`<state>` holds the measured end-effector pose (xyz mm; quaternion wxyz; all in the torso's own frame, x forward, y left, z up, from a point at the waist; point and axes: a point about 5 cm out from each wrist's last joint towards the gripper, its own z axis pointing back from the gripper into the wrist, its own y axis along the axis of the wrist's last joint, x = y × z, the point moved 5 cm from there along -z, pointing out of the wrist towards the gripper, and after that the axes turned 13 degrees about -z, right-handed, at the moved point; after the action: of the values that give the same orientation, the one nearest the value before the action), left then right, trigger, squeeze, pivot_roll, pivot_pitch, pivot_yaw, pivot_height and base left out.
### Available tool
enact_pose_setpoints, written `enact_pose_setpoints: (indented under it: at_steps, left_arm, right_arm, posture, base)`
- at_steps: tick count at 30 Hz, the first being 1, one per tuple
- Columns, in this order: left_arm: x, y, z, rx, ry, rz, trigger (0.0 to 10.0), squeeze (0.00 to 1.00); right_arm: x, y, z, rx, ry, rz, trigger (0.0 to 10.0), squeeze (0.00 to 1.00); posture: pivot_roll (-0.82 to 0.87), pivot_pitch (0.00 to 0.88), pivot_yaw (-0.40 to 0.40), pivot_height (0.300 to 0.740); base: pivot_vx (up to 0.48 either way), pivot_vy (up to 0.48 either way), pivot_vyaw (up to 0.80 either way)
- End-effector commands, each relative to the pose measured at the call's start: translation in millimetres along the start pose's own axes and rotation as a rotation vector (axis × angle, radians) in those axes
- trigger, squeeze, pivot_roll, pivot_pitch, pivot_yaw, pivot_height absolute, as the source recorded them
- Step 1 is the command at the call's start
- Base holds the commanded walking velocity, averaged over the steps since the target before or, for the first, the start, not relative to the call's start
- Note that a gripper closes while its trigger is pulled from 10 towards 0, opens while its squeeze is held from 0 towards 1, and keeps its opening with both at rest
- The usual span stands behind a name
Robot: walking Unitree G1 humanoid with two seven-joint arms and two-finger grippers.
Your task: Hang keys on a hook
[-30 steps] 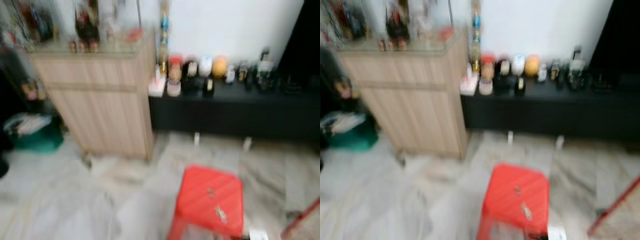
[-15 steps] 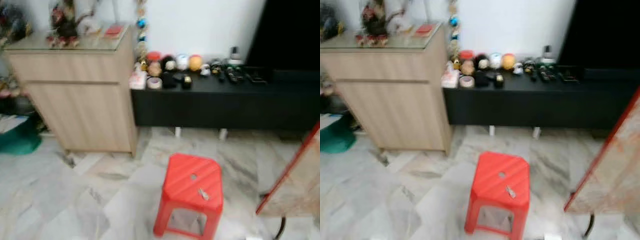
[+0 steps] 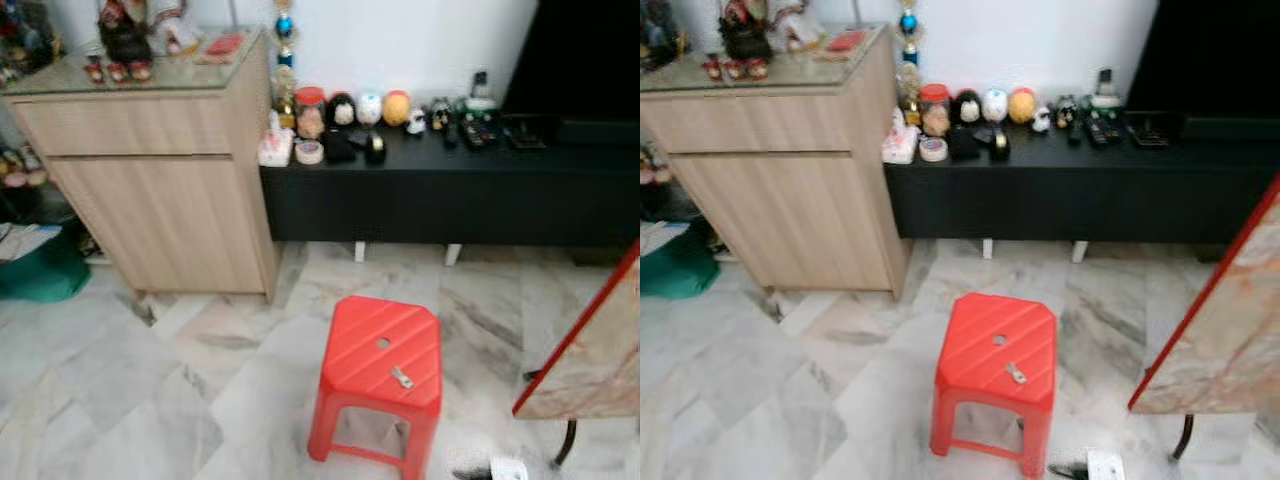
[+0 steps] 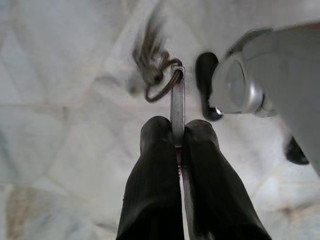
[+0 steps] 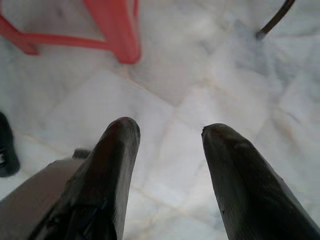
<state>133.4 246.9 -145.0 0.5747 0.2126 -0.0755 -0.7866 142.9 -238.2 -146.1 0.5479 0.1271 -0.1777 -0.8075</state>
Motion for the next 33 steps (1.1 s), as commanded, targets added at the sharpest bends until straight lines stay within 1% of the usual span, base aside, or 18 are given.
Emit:
enact_pose_setpoints:
  at_steps: [1, 14, 22, 33]
  left_arm:
    - [-1.3, -6.7, 1.1, -0.019, -0.001, -0.022, 10.0, 0.00]
    - [-3.1, -7.7, 1.4, -0.025, -0.002, -0.034, 10.0, 0.00]
    - [-5.5, -7.1, 1.3, -0.025, 0.004, -0.029, 10.0, 0.00]
    - [-4.4, -6.7, 1.0, -0.029, -0.001, -0.025, 10.0, 0.00]
  right_arm:
    - [-7.3, 7.7, -1.1, 0.019, 0.017, -0.004, 10.0, 0.00]
    - [-9.4, 6.2, -1.2, 0.012, 0.025, -0.004, 10.0, 0.00]
    - [-11.9, 7.3, -1.5, 0.013, 0.029, -0.021, 10.0, 0.00]
    - [-11.1, 8.2, -1.6, 0.011, 0.024, -0.024, 10.0, 0.00]
  posture:
    - [0.05, 0.000, -0.010, 0.740]
    - [0.05, 0.000, -0.002, 0.740]
    - [0.05, 0.000, 0.005, 0.740]
    - [0.04, 0.000, 0.007, 0.740]
  base:
    - [0.000, -0.371, 0.00]
    - [0.000, -0.377, 0.00]
    - [0.000, -0.395, 0.00]
    - [0.000, -0.393, 0.00]
